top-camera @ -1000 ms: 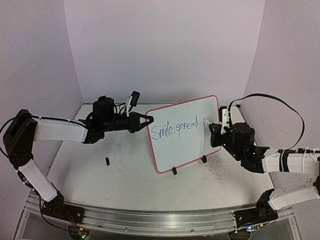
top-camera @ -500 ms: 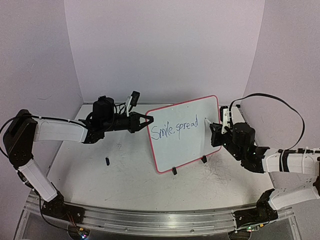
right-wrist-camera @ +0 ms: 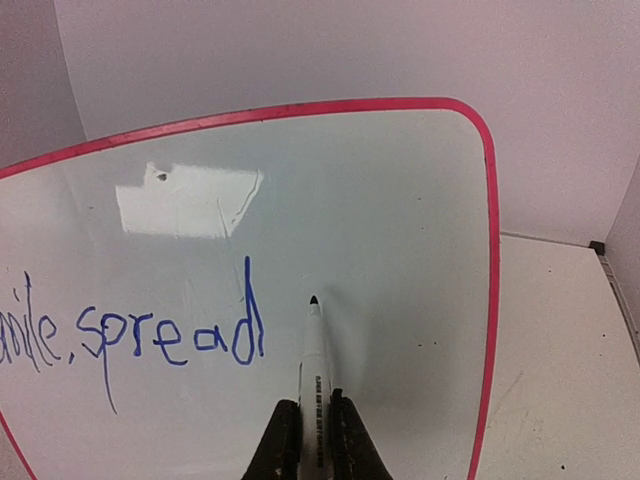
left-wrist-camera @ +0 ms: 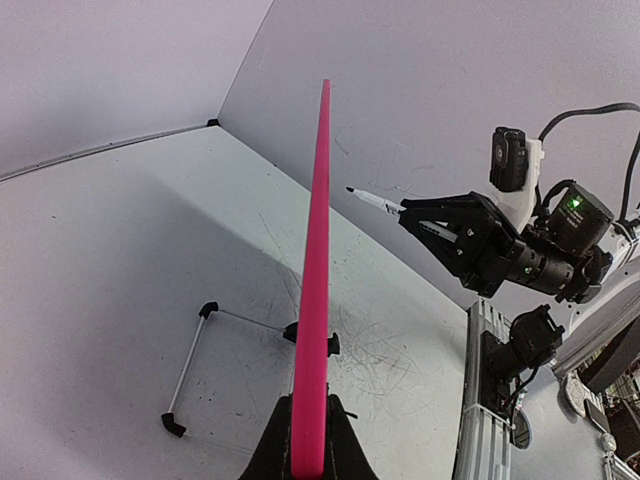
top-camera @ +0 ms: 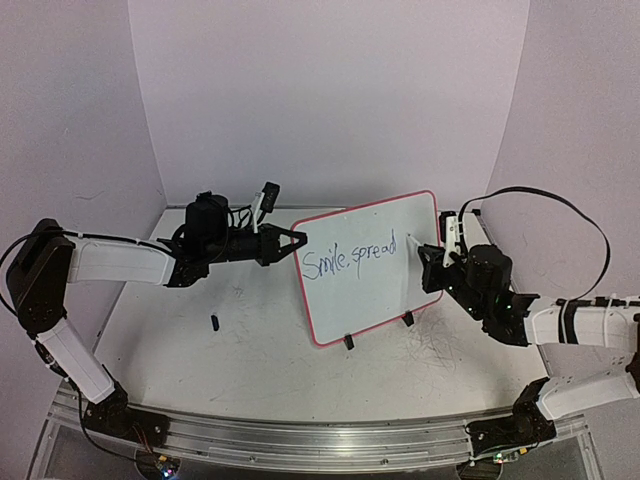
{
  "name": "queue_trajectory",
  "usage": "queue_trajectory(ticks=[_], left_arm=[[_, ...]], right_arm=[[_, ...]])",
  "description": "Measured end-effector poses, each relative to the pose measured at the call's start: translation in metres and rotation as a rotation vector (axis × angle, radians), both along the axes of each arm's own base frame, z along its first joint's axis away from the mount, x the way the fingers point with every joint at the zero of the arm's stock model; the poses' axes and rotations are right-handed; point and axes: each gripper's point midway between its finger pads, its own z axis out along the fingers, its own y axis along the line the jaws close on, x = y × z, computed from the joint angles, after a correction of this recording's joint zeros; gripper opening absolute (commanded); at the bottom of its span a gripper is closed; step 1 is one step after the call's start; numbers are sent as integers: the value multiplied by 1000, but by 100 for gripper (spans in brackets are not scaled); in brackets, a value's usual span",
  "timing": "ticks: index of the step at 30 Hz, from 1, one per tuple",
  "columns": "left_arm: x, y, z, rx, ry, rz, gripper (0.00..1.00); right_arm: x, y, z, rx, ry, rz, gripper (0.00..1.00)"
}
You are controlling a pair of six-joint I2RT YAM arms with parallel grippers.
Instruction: Write a sentence on the whiteboard
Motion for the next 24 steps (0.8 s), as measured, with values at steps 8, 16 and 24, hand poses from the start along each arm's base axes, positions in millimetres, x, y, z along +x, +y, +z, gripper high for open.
queue_trajectory(ticks=[8,16,24], left_arm=[[0,0,0,0,0,0,0],[0,0,0,0,0,0,0],[0,0,0,0,0,0,0]], right_arm=[[4,5,-9,-16,15,9,0],[9,10,-13,-32,18,16,0],[11,10,-8,-20,0,6,0]])
